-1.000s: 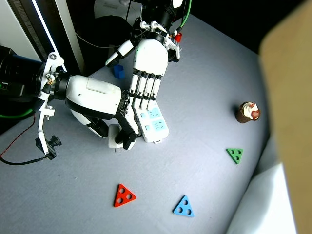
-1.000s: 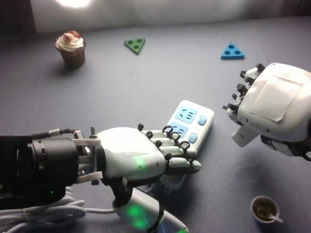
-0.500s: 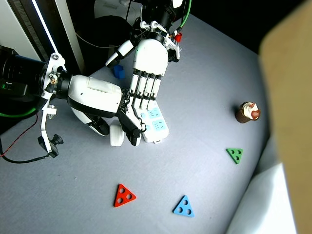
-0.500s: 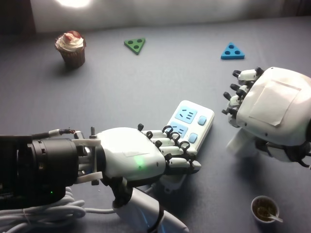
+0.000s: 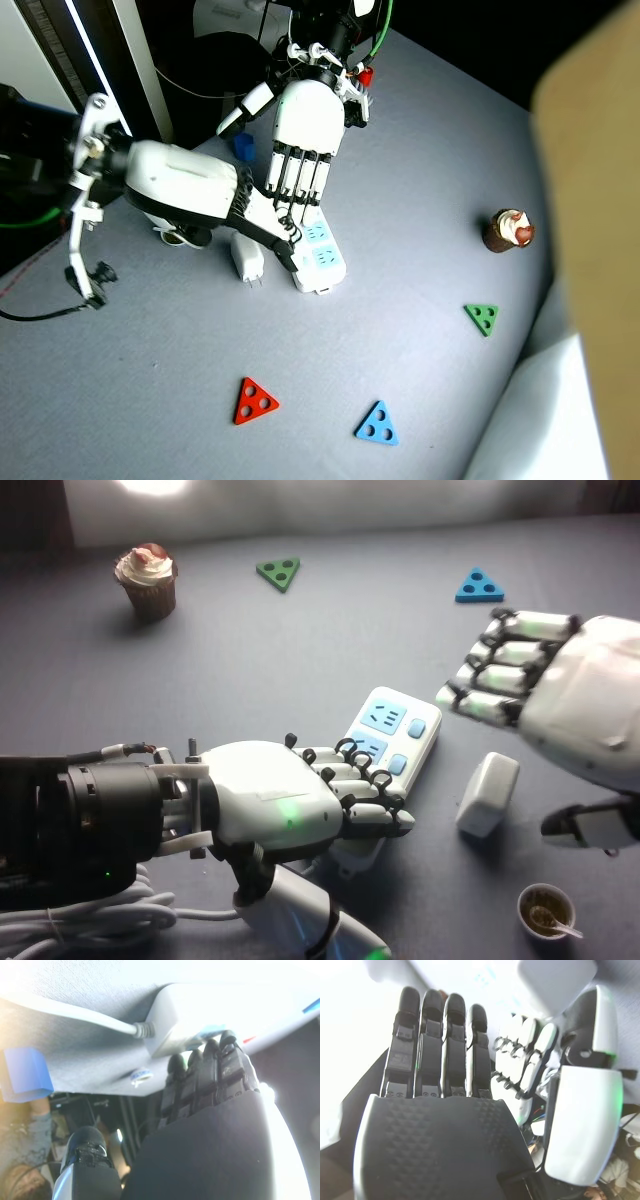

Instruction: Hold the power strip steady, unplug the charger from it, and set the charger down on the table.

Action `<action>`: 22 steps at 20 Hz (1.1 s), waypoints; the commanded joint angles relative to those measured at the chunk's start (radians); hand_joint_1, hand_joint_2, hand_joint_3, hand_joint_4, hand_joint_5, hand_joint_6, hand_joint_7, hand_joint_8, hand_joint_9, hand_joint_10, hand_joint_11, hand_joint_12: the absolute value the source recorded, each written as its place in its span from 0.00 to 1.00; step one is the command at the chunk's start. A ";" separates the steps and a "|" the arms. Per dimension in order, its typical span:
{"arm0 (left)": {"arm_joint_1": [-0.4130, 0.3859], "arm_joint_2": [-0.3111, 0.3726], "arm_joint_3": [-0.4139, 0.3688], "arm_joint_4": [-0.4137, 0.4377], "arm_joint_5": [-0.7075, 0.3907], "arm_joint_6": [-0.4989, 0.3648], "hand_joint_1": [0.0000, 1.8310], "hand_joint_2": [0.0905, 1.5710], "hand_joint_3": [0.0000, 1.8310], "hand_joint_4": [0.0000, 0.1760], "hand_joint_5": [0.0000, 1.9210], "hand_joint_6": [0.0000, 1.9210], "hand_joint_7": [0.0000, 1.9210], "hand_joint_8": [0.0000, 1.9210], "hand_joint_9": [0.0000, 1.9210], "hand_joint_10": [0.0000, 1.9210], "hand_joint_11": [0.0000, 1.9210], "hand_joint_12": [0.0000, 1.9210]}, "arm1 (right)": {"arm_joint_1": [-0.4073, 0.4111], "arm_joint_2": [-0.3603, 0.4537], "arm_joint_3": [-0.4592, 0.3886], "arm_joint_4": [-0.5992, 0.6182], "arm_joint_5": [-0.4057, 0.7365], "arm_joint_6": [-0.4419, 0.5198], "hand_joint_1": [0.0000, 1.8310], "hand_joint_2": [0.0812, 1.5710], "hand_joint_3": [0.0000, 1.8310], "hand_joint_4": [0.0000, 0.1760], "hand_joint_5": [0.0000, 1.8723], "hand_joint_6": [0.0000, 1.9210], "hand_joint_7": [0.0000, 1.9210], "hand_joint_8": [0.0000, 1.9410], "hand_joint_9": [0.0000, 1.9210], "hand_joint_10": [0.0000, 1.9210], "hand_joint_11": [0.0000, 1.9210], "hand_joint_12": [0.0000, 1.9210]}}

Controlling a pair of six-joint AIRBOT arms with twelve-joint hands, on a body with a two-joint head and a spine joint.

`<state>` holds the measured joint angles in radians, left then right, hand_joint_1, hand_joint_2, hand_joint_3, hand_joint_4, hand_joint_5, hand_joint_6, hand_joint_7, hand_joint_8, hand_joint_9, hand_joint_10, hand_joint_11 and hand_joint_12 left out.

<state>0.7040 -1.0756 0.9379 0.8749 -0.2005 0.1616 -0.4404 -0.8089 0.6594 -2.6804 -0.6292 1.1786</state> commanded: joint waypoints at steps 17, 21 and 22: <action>-0.189 0.081 -0.016 -0.008 -0.222 -0.070 0.00 0.61 0.00 0.00 0.07 0.00 0.06 0.00 0.04 0.00 0.02 0.00 | 0.157 0.491 -0.248 -0.079 0.228 0.435 0.02 0.52 0.00 0.00 0.07 0.00 0.10 0.00 0.09 0.00 0.05 0.08; -0.199 0.109 -0.016 -0.012 -0.287 -0.060 0.00 0.61 0.00 0.00 0.06 0.00 0.06 0.00 0.03 0.00 0.01 0.00 | 0.182 0.506 -0.236 -0.095 0.278 0.549 0.00 0.54 0.00 0.00 0.06 0.00 0.08 0.00 0.08 0.00 0.05 0.06; -0.202 0.116 -0.016 -0.012 -0.300 -0.059 0.00 0.61 0.00 0.00 0.07 0.00 0.07 0.00 0.05 0.01 0.02 0.01 | 0.184 0.506 -0.234 -0.096 0.292 0.554 0.00 0.55 0.01 0.00 0.06 0.00 0.08 0.00 0.07 0.00 0.03 0.05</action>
<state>0.5148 -0.9581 0.9245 0.8860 -0.4007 0.1032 -0.2741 -0.3141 0.4259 -2.7541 -0.2485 1.7267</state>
